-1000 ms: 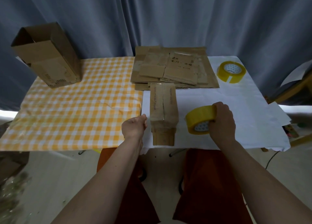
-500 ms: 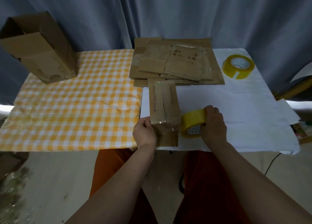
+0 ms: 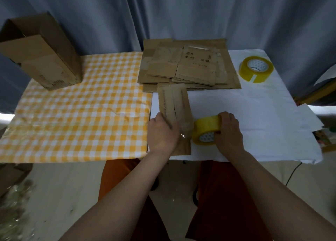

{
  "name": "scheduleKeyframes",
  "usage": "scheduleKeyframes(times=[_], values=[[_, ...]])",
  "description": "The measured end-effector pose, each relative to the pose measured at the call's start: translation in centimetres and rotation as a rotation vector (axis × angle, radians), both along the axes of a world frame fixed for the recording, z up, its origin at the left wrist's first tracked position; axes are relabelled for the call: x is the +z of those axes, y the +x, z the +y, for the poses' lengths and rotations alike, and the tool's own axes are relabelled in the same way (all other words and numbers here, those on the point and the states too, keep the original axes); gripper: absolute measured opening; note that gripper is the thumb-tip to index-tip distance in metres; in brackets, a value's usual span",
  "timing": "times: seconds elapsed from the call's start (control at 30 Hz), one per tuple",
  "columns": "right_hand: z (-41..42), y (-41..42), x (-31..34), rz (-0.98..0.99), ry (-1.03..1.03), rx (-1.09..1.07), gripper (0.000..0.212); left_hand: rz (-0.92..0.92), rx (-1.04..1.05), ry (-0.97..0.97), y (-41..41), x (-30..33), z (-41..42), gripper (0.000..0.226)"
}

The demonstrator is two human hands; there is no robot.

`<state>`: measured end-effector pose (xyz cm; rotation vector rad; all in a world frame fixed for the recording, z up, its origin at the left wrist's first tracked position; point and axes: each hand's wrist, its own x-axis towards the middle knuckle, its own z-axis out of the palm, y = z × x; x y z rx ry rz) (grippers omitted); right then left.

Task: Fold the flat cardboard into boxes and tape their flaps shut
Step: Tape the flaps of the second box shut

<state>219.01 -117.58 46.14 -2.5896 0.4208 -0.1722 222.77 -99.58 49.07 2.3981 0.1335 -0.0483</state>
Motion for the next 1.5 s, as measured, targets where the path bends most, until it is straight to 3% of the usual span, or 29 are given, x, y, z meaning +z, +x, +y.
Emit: scheduleKeyframes(times=[0.1, 0.17, 0.37, 0.53, 0.67, 0.87, 1.0, 1.13, 1.23, 1.33, 1.4, 1.47, 1.5], values=[[0.3, -0.5, 0.2, -0.006, 0.036, 0.055, 0.045, 0.191, -0.088, 0.28, 2.0, 1.3, -1.6, 0.098], [0.5, -1.1, 0.2, 0.004, 0.084, 0.094, 0.045, 0.233, -0.156, 0.418, 3.2, 1.7, -2.5, 0.114], [0.9, -2.2, 0.3, 0.108, 0.228, 0.211, 0.044, 0.153, -0.384, 0.522, 6.4, 1.8, -1.9, 0.101], [3.0, -1.3, 1.7, 0.174, 0.531, 0.27, 0.058, 0.036, -0.68, 0.55, 10.0, 3.4, -0.5, 0.093], [5.5, -0.3, 1.8, 0.223, 0.809, 0.202, 0.043, 0.078, -0.842, 0.606, 12.9, 3.6, -0.1, 0.111], [8.0, 1.1, 1.4, 0.205, 0.842, 0.214, 0.048, 0.141, -0.875, 0.577, 15.8, 2.5, 0.5, 0.113], [8.4, 0.6, 0.2, 0.376, 0.714, 0.195, 0.054, 0.157, -0.859, 0.544, 16.8, 2.1, 0.7, 0.114], [8.5, 1.0, 0.0, 0.345, 0.742, 0.112, 0.051, 0.113, -0.838, 0.526, 16.6, 1.6, 0.6, 0.112], [8.3, 1.6, -0.1, 0.349, 0.757, 0.088, 0.052, 0.014, -0.709, 0.349, 14.5, 1.5, 1.1, 0.113], [8.2, 1.7, -0.3, 0.354, 0.767, 0.072, 0.052, 0.027, -0.18, -0.068, 9.9, 0.9, 2.7, 0.127], [8.1, 1.8, -0.3, 0.345, 0.782, 0.069, 0.051, 0.276, 0.203, -0.498, 6.6, 0.0, 3.7, 0.123], [8.0, 2.0, -0.4, 0.34, 0.785, 0.073, 0.05, 0.597, 0.336, -0.871, 4.4, -1.0, 4.0, 0.092], [7.9, 1.9, -0.3, 0.335, 0.78, 0.075, 0.05, 0.692, 0.329, -0.94, 3.7, -1.4, 3.9, 0.07]])
